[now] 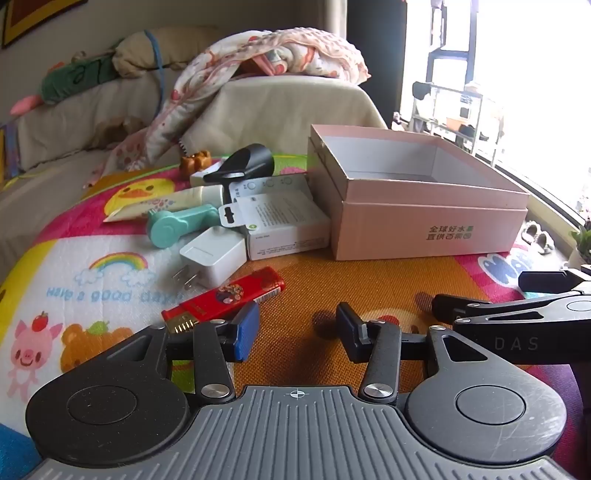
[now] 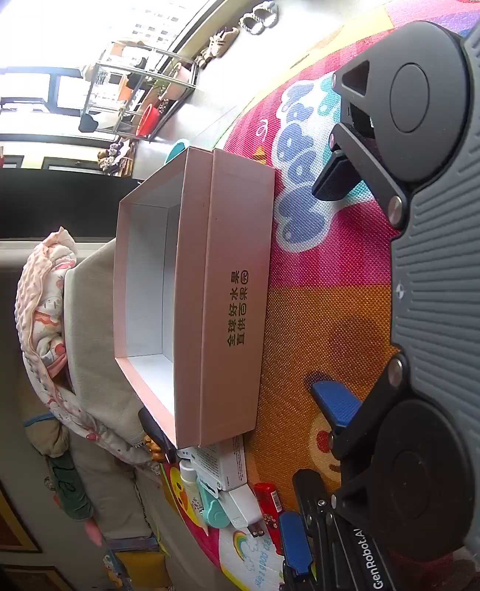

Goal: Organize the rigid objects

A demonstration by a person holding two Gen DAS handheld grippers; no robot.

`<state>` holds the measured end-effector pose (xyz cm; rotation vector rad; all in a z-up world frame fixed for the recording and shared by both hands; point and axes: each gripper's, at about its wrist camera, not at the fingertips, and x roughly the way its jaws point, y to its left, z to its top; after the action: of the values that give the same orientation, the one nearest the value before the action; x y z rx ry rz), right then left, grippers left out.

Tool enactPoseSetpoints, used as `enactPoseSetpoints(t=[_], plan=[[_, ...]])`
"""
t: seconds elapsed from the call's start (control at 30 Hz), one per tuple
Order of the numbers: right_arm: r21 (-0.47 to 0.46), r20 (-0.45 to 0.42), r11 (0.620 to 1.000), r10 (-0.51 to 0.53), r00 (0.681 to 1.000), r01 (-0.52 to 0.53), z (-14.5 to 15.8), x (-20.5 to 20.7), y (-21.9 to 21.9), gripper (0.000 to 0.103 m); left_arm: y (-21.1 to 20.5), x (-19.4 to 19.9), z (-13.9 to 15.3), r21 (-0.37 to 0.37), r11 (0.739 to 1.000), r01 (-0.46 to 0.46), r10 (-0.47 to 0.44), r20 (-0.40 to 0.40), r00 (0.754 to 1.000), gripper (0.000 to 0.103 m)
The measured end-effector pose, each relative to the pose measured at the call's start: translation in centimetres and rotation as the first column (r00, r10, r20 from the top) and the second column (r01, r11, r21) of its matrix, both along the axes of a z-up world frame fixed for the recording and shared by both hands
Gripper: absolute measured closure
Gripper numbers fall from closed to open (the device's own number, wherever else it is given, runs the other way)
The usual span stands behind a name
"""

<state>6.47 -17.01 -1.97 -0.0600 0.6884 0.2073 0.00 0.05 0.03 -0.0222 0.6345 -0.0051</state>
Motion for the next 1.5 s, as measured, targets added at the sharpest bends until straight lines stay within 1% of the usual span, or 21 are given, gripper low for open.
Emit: enactPoseSetpoints(t=[0.13, 0.17, 0.3, 1.5], plan=[[0.002, 0.001, 1.000, 0.000, 1.000, 0.000, -0.01, -0.01, 0.01, 0.000, -0.14, 0.01, 0.00, 0.015, 1.000, 0.000, 0.000, -0.001, 1.000, 0.052], [0.001, 0.001, 1.000, 0.000, 1.000, 0.000, -0.02, 0.00, 0.02, 0.000, 0.02, 0.00, 0.00, 0.000, 1.000, 0.000, 0.000, 0.000, 1.000, 0.052], [-0.003, 0.001, 1.000, 0.000, 1.000, 0.000, -0.02, -0.01, 0.10, 0.000, 0.18, -0.02, -0.01, -0.004, 1.000, 0.000, 0.000, 0.000, 1.000, 0.052], [0.004, 0.000, 1.000, 0.000, 1.000, 0.000, 0.19, -0.11, -0.08, 0.000, -0.07, 0.07, -0.01, 0.015, 1.000, 0.000, 0.000, -0.001, 1.000, 0.052]])
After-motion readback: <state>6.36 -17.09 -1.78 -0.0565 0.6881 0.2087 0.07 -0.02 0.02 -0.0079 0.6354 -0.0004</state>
